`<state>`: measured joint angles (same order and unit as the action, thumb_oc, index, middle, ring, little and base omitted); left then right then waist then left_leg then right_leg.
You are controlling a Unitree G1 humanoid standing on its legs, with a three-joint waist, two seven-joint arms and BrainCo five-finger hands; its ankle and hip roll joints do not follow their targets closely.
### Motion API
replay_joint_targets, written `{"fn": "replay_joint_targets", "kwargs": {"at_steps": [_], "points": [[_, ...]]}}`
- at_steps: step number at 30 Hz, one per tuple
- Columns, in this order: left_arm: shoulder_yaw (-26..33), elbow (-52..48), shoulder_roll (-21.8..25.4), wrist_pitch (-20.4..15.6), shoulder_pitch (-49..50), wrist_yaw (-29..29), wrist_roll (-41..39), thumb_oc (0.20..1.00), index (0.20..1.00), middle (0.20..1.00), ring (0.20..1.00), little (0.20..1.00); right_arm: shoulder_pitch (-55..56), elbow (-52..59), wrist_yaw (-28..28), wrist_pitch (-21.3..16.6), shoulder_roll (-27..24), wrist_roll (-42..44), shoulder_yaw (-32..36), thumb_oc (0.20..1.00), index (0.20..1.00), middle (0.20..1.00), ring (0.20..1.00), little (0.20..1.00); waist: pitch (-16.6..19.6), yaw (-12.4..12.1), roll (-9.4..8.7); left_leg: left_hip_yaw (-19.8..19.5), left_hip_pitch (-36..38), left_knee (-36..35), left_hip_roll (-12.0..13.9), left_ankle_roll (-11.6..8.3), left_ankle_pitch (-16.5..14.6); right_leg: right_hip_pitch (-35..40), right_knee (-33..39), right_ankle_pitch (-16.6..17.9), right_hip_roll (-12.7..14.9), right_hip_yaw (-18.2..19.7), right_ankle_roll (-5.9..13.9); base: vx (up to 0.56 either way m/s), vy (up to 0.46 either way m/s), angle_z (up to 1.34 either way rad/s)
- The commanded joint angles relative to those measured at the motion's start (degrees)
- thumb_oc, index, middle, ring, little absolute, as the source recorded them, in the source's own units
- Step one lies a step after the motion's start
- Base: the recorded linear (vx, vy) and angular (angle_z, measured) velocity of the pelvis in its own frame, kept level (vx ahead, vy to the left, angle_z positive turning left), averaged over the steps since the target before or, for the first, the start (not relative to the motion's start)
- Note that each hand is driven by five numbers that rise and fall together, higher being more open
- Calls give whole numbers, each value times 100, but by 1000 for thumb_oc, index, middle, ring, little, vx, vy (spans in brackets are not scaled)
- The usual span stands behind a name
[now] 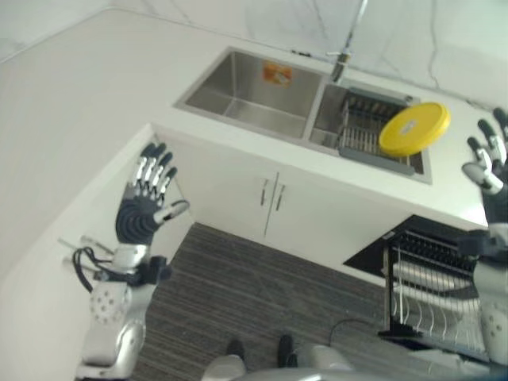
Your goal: Place the dishes in the dishwasher.
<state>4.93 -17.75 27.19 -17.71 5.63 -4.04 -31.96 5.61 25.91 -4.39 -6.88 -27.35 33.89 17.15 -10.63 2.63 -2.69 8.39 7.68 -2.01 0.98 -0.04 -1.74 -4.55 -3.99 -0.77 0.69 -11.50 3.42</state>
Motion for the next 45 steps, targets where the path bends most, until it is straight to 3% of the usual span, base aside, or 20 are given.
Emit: {"fn": "replay_joint_targets", "kwargs": {"at_steps": [1, 2, 5, 7, 8, 10, 11, 13, 15, 16, 23, 31, 37, 40, 43, 45], "points": [[263, -376, 2, -151, 95, -173, -286, 1000, 1000, 1000, 1000, 1000, -32, 211, -155, -393, -149, -9, 138, 1000, 1000, 1000, 1000, 1000, 213, 73, 165, 37, 133, -208, -118, -97, -129, 642, -30, -140, -130, 132, 163, 66, -237, -11], [218, -382, 30, -177, 121, -139, -276, 1000, 1000, 1000, 1000, 1000, 15, 176, -152, -407, -147, -27, 114, 1000, 1000, 1000, 1000, 1000, 219, 144, 207, 155, 53, 166, -100, -173, -231, 695, -47, -269, -162, 181, 76, 54, -210, -7], [259, -471, 33, -243, 224, -117, -311, 1000, 1000, 1000, 1000, 1000, 201, 154, -76, -476, -216, 23, 227, 1000, 1000, 1000, 1000, 1000, 128, 223, 173, 262, -522, 1540, 149, -529, 85, 772, 23, -265, -108, 311, -97, 24, -156, -7], [307, -554, 17, -255, 363, -59, -303, 1000, 1000, 1000, 1000, 1000, 313, 182, 4, -511, -308, 54, 334, 1000, 1000, 1000, 1000, 1000, 88, 239, 119, 170, -851, 2199, 215, -606, 229, 790, 63, -211, -33, 427, -138, -17, -57, -35], [316, -560, -7, -189, 348, -16, -236, 1000, 1000, 1000, 1000, 1000, 273, 161, 27, -473, -324, 46, 328, 1000, 1000, 1000, 1000, 1000, 65, 238, 91, 147, -1111, 2367, 377, -631, 296, 850, 107, -199, -11, 511, -156, 5, 24, -37], [277, -498, 23, -254, 321, 32, -60, 1000, 1000, 1000, 1000, 1000, 161, 109, 37, -461, -332, -4, 253, 1000, 1000, 1000, 1000, 1000, 68, 236, 101, 276, -1069, 1799, 600, -598, 302, 952, 258, -198, -26, 564, -109, 92, 126, -18], [230, -520, 42, -324, 370, 119, 19, 1000, 1000, 1000, 1000, 1000, 137, 89, 51, -496, -374, -30, 215, 1000, 1000, 1000, 1000, 1000, 97, 217, 134, 301, -875, 762, 625, -498, 249, 1017, 457, -159, -17, 644, -21, 184, 259, -11], [181, -433, 89, -522, 347, 338, 408, 1000, 1000, 1000, 1000, 1000, 116, 41, -21, -535, -431, -149, 181, 1000, 1000, 1000, 1000, 1000, 104, 121, 191, -42, -700, -280, 542, -501, 517, 1131, 726, -108, -10, 746, 44, 211, 318, -22], [90, -388, 143, -760, 279, 717, 880, 1000, 1000, 1000, 1000, 1000, 57, -11, -75, -607, -543, -164, 198, 1000, 1000, 1000, 1000, 1000, 71, 51, 196, -225, -963, -299, 508, -587, 693, 1278, 898, -84, -13, 808, 49, 225, 325, -56], [-28, -343, 39, -736, 125, 888, 995, 1000, 1000, 1000, 1000, 1000, -152, -21, -41, -530, -550, -96, 157, 1000, 1000, 1000, 1000, 1000, 67, -87, 160, -160, -1178, -267, 442, -535, 744, 1428, 899, -218, 38, 761, 34, 309, 411, -51], [40, -347, 191, -476, -246, 748, 1151, 1000, 1000, 1000, 1000, 1000, -150, 237, -179, -372, -397, -344, 8, 1000, 1000, 1000, 1000, 1000, 283, -209, 61, -168, -764, -299, 194, -266, 392, 1386, 518, -298, 451, 303, 330, 254, 248, -23], [11, -462, 209, -448, -265, 543, 1357, 1000, 1000, 1000, 1000, 1000, -193, 264, -196, -288, -283, -392, -29, 1000, 1000, 1000, 1000, 1000, 337, -270, 32, -294, -613, -299, 48, -46, 284, 1176, 199, -238, 539, 408, 410, 107, 117, 6], [-67, -520, 202, -403, -211, 594, 1528, 1000, 1000, 1000, 1000, 1000, -232, 163, -12, -320, -271, -581, -135, 1000, 1000, 1000, 1000, 1000, 299, -283, 23, -335, -436, -299, -51, 117, 144, 853, -850, 16, 675, 342, 496, 80, 158, -22], [-107, -496, 189, -400, -242, 595, 1562, 1000, 1000, 1000, 1000, 1000, -206, 166, 104, -398, -337, -726, -216, 1000, 1000, 1000, 1000, 1000, 249, -184, 62, -331, -361, -284, -66, 179, 102, 474, -1703, 97, 543, 559, 468, 56, 141, -34], [-193, -478, 218, -265, -477, 794, 1671, 1000, 1000, 1000, 1000, 1000, -356, 59, 257, -524, -452, -558, -293, 1000, 1000, 1000, 1000, 1000, 209, -147, 33, -353, -259, -299, -29, 95, 13, 428, -796, 49, 783, 284, 400, 52, -26, -19], [-229, -498, 246, -287, -570, 886, 1755, 1000, 1000, 1000, 1000, 1000, -449, 54, 412, -607, -516, -673, -339, 1000, 1000, 1000, 1000, 1000, 158, -98, 15, -315, -182, -299, 6, 48, -66, 447, -180, 291, 962, 298, 474, 59, -159, -22]]}}
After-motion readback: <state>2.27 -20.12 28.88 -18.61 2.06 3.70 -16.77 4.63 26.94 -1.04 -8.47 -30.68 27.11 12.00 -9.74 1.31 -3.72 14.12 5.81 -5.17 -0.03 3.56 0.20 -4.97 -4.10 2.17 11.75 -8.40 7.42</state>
